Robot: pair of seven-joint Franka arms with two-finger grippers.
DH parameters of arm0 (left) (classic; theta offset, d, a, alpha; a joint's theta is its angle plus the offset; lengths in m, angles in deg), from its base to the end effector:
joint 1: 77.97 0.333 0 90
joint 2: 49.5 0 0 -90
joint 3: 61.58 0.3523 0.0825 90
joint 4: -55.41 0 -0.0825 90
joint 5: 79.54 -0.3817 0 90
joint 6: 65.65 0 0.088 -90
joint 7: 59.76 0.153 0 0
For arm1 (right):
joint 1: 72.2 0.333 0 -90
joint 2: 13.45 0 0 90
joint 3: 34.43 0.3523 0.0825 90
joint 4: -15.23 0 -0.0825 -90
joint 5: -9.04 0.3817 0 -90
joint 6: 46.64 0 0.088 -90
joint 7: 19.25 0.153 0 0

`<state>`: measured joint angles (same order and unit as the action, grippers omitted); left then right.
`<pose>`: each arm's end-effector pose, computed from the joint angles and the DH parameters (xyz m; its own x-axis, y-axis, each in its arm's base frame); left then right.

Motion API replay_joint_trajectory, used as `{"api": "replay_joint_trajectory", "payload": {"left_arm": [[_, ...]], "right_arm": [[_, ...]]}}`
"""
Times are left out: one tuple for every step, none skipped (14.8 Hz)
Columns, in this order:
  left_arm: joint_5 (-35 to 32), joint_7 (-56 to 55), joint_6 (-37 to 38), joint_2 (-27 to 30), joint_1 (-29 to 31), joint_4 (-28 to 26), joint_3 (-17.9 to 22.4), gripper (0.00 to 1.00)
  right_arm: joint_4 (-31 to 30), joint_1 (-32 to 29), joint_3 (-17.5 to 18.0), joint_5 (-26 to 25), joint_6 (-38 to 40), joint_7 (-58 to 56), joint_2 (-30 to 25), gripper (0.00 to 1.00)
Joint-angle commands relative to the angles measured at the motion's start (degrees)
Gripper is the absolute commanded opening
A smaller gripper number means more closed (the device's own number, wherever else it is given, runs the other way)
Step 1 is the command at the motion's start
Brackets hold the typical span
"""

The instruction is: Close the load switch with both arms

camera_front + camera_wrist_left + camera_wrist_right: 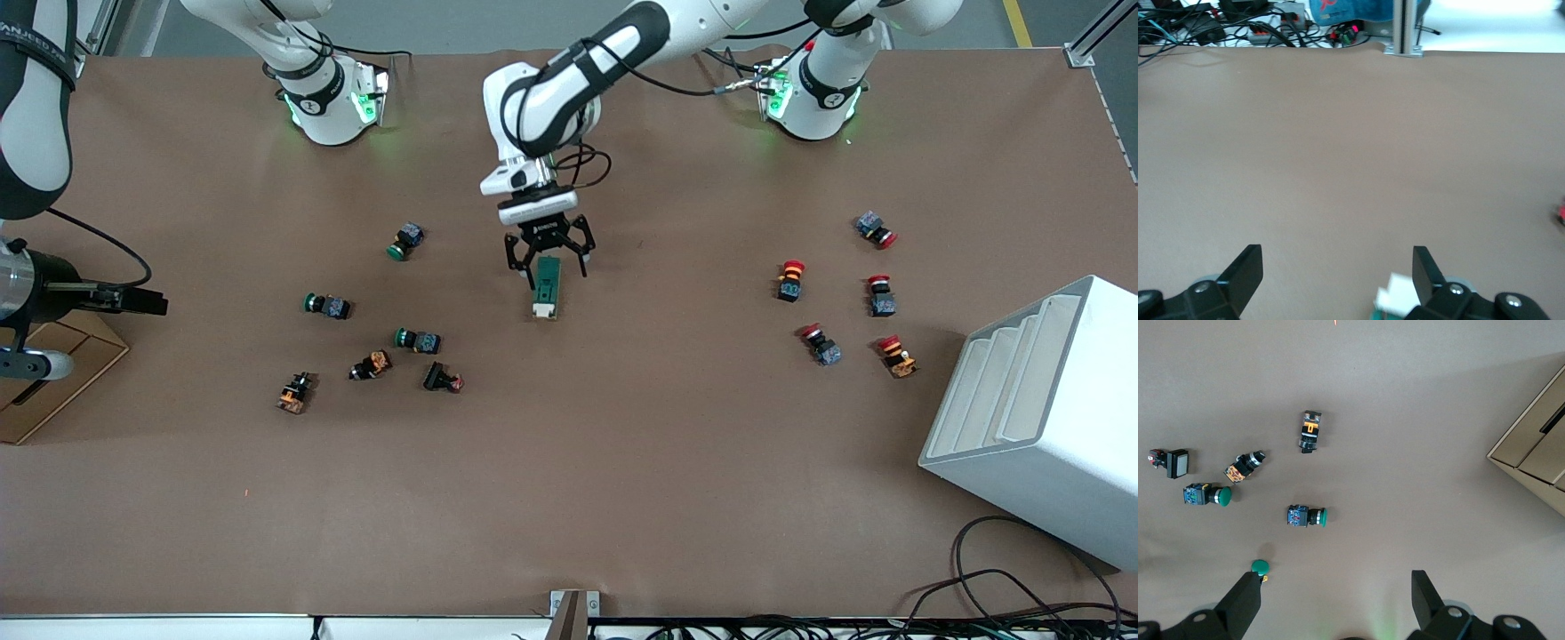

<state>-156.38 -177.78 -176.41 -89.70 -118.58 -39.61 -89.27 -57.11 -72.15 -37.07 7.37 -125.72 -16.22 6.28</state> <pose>0.3978 -0.5835 0.2331 0.6499 0.0902 0.7546 0.2387 -0.9669 -0.0900 0.6317 -0.0286 0.5369 0.9697 -0.1031 -0.2216 -0.0928 -0.9941 0.0565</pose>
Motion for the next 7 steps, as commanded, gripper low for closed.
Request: {"api": "replay_joint_trajectory", "payload": {"left_arm": [[4.75,7.6,0.02,0.47,2.81,3.34,-0.26,0.99],[5.9,8.67,0.02,0.47,3.86,3.53,-0.17,0.99],[5.91,8.94,-0.07,0.47,5.44,3.7,-0.17,0.99],[6.0,10.16,-0.15,0.47,7.02,3.88,-0.35,0.99],[6.26,13.31,-0.15,0.56,8.43,4.05,-0.52,0.99],[7.4,15.08,-0.15,0.56,9.49,4.93,-0.52,0.99],[8.71,15.7,-0.15,0.47,9.93,6.15,-0.52,0.99]], "right_arm": [[1.67,-1.11,1.32,-0.52,1.91,-1.79,0.05,1.0],[1.94,-0.85,1.41,-0.61,2.61,-2.49,0.05,1.0],[2.03,-0.85,1.58,-0.26,4.09,-2.5,0.05,1.0],[1.94,-0.93,1.67,0.96,5.41,-2.5,0.05,1.0],[1.94,-0.85,1.67,2.02,5.95,-2.67,-0.12,1.0],[1.94,-1.02,1.67,2.46,5.52,-2.76,-0.47,1.0],[1.94,-0.94,1.67,2.47,5.08,-2.94,-0.56,1.0]]}}
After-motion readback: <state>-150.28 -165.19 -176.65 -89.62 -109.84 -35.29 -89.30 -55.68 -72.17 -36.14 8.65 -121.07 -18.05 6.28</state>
